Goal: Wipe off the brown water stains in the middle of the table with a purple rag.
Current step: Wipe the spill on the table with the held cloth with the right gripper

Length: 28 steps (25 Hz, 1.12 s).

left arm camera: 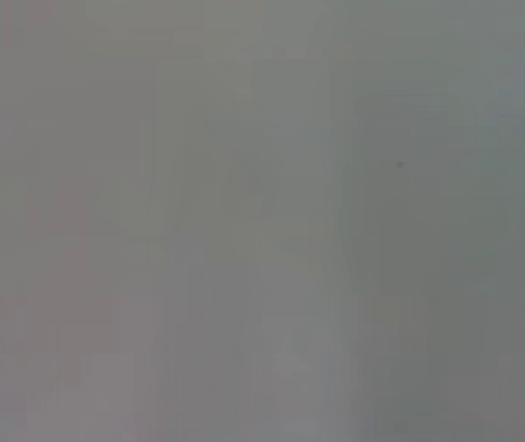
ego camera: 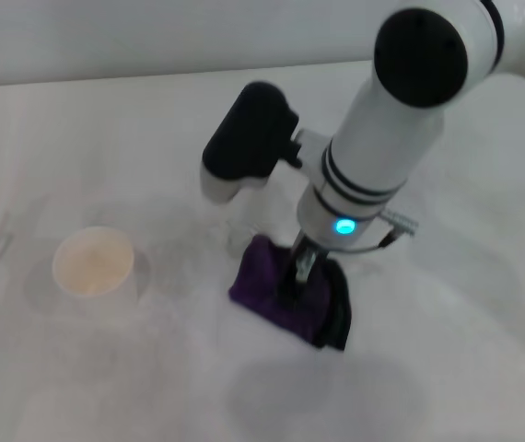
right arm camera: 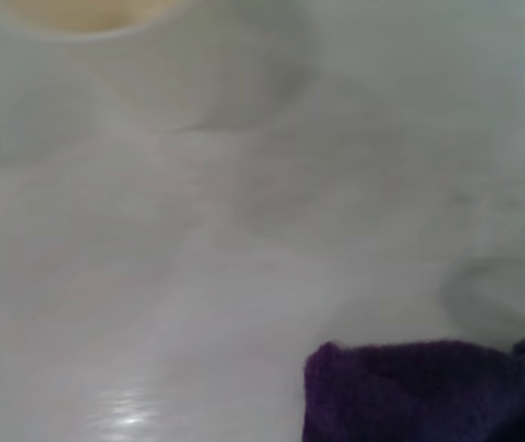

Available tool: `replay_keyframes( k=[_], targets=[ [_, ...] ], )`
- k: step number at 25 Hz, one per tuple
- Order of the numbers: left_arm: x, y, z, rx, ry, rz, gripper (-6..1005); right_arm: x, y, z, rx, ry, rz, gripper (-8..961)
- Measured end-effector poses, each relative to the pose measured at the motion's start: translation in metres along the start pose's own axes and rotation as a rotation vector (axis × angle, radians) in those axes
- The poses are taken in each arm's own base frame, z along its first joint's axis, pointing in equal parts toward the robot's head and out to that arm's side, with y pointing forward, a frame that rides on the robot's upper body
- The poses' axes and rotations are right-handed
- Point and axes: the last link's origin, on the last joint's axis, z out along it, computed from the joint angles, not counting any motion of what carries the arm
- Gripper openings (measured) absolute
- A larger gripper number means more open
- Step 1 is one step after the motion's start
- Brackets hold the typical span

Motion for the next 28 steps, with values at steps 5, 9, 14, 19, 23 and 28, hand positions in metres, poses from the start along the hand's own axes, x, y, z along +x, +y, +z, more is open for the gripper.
replay_keyframes(
  k=[5,9,14,19,23,28],
  targets=[
    [-0.002,0.001,-0.001,0.002,-0.007,-0.005,876,0.007,0.029,0.006,-0.098,0.013,-0.038,72],
    [-0.003,0.002,-0.002,0.002,-0.010,-0.009,877,0.008,0.049,0.006,-0.159,-0.001,-0.074,75],
    [-0.002,0.002,-0.002,0.001,-0.010,-0.009,876,0.008,0.043,0.000,-0.136,-0.027,-0.070,80],
    [-0.002,0.001,-0.002,0.005,-0.011,-0.009,876,0.026,0.004,-0.002,-0.021,0.010,0.019,84],
    [-0.003,-0.002,-0.004,0.018,-0.013,-0.010,876,0.039,-0.022,-0.010,0.048,0.016,0.089,87],
    [-0.005,-0.003,-0.001,0.023,-0.030,-0.008,877,0.050,-0.047,-0.025,0.125,0.017,0.153,92]
  ],
)
